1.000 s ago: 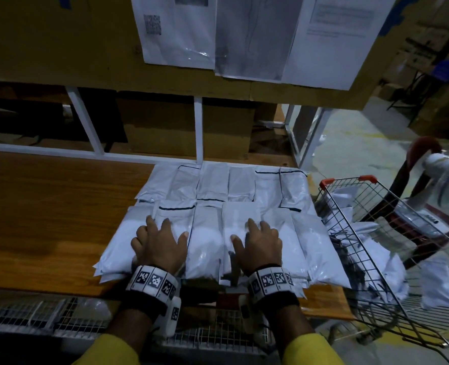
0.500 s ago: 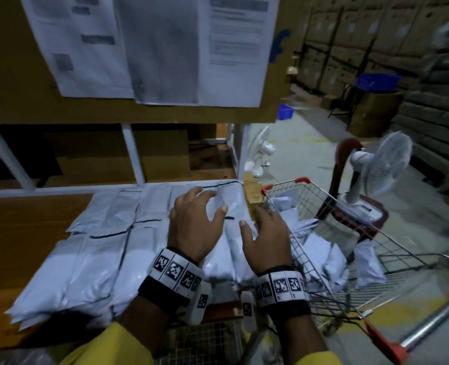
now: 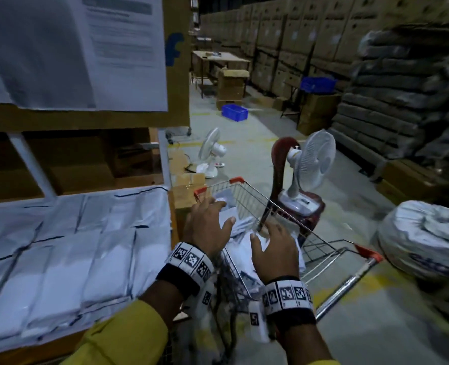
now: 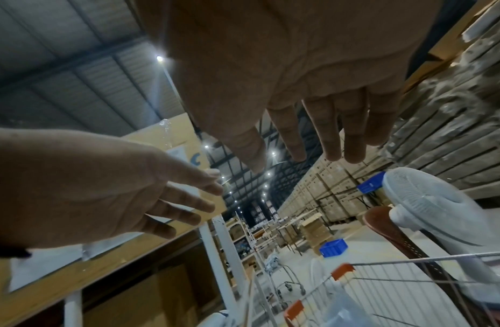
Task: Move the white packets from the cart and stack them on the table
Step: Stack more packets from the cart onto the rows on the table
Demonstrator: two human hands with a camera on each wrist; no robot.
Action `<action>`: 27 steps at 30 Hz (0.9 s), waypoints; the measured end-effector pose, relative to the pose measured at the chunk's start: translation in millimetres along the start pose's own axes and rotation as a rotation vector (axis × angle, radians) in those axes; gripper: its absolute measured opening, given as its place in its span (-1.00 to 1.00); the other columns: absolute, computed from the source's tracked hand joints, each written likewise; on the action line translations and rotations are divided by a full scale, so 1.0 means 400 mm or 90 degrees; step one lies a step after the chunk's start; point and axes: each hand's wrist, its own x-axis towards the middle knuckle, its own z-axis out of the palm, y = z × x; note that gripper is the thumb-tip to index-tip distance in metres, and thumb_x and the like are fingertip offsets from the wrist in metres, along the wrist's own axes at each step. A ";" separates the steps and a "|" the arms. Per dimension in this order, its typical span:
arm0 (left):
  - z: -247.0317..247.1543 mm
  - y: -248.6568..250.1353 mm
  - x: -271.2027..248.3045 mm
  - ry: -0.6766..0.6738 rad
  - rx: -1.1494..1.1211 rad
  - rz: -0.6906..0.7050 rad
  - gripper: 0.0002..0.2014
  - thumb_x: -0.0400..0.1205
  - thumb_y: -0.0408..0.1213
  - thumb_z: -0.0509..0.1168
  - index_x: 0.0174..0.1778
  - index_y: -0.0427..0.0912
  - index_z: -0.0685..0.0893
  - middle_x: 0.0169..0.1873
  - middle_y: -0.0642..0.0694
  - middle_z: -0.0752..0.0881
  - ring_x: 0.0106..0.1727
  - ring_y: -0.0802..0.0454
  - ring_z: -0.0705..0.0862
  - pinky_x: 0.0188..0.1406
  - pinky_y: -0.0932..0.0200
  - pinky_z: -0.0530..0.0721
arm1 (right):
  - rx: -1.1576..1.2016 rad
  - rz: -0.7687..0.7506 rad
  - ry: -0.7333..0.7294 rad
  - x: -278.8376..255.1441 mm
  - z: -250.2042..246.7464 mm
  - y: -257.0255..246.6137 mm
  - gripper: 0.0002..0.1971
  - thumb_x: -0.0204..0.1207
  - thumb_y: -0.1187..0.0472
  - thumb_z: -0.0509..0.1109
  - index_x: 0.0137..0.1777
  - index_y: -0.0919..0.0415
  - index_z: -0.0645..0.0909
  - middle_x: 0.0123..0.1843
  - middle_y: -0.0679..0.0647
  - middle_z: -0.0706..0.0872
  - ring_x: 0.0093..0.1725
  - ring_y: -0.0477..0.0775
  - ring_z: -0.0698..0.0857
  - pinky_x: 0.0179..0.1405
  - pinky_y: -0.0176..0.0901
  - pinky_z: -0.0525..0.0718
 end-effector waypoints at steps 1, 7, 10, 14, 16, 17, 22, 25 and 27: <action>0.025 0.007 0.009 -0.017 0.017 -0.001 -0.50 0.60 0.18 0.27 0.41 0.06 0.63 0.39 -0.01 0.62 0.44 -0.12 0.54 0.39 -0.16 0.57 | -0.007 0.013 -0.008 0.008 -0.004 0.027 -0.48 0.58 -0.09 0.37 0.46 0.18 0.60 0.39 0.17 0.66 0.39 0.24 0.58 0.40 0.15 0.55; 0.149 0.005 0.089 -0.100 0.111 -0.008 -0.49 0.63 0.16 0.31 0.45 0.01 0.62 0.40 -0.05 0.63 0.42 -0.17 0.55 0.41 -0.12 0.56 | -0.029 0.084 -0.041 0.059 0.031 0.144 -0.48 0.59 -0.08 0.38 0.47 0.17 0.58 0.43 0.20 0.62 0.45 0.27 0.53 0.44 0.14 0.51; 0.217 -0.022 0.168 -0.137 0.155 -0.001 -0.45 0.63 0.19 0.29 0.49 0.00 0.60 0.42 -0.07 0.63 0.42 -0.17 0.56 0.43 -0.10 0.55 | -0.035 0.119 -0.073 0.105 0.077 0.173 -0.44 0.59 -0.10 0.38 0.52 0.16 0.54 0.46 0.21 0.58 0.44 0.30 0.54 0.42 0.15 0.52; 0.319 -0.061 0.274 -0.207 0.201 0.007 -0.42 0.65 0.18 0.27 0.55 -0.03 0.52 0.46 -0.14 0.59 0.45 -0.19 0.55 0.44 -0.06 0.52 | -0.073 0.171 -0.114 0.162 0.135 0.207 -0.41 0.59 -0.16 0.34 0.55 0.12 0.50 0.48 0.17 0.55 0.44 0.30 0.53 0.40 0.16 0.54; 0.367 -0.078 0.328 -0.232 0.215 0.009 -0.40 0.64 0.19 0.27 0.55 -0.03 0.51 0.45 -0.16 0.58 0.43 -0.22 0.55 0.43 -0.09 0.54 | -0.083 0.183 -0.111 0.200 0.160 0.228 -0.41 0.58 -0.16 0.34 0.54 0.11 0.51 0.45 0.19 0.58 0.42 0.31 0.55 0.39 0.17 0.55; 0.390 -0.089 0.351 -0.250 0.224 0.008 -0.40 0.63 0.19 0.27 0.55 -0.02 0.51 0.45 -0.17 0.58 0.43 -0.23 0.55 0.42 -0.10 0.55 | -0.089 0.194 -0.111 0.219 0.172 0.238 -0.41 0.57 -0.16 0.34 0.53 0.11 0.51 0.45 0.20 0.58 0.42 0.31 0.55 0.39 0.18 0.54; 0.502 -0.147 0.424 -0.317 0.302 0.019 -0.44 0.59 0.20 0.28 0.42 -0.06 0.56 0.34 -0.20 0.64 0.36 -0.25 0.58 0.37 -0.13 0.56 | -0.124 0.245 -0.140 0.296 0.250 0.290 -0.39 0.61 -0.17 0.32 0.59 0.12 0.45 0.52 0.21 0.52 0.46 0.35 0.51 0.45 0.20 0.49; 0.573 -0.172 0.492 -0.363 0.329 0.028 -0.46 0.59 0.22 0.28 0.36 -0.06 0.56 0.32 -0.20 0.62 0.36 -0.26 0.57 0.35 -0.14 0.55 | -0.119 0.278 -0.168 0.360 0.322 0.336 -0.35 0.62 -0.19 0.29 0.63 0.11 0.39 0.57 0.21 0.46 0.51 0.36 0.46 0.48 0.20 0.45; 0.616 -0.187 0.533 -0.384 0.345 0.053 -0.48 0.61 0.20 0.29 0.35 -0.07 0.56 0.33 -0.22 0.62 0.35 -0.27 0.58 0.32 -0.12 0.56 | -0.128 0.298 -0.201 0.400 0.380 0.382 -0.33 0.62 -0.19 0.28 0.66 0.11 0.36 0.59 0.23 0.43 0.53 0.37 0.44 0.50 0.20 0.43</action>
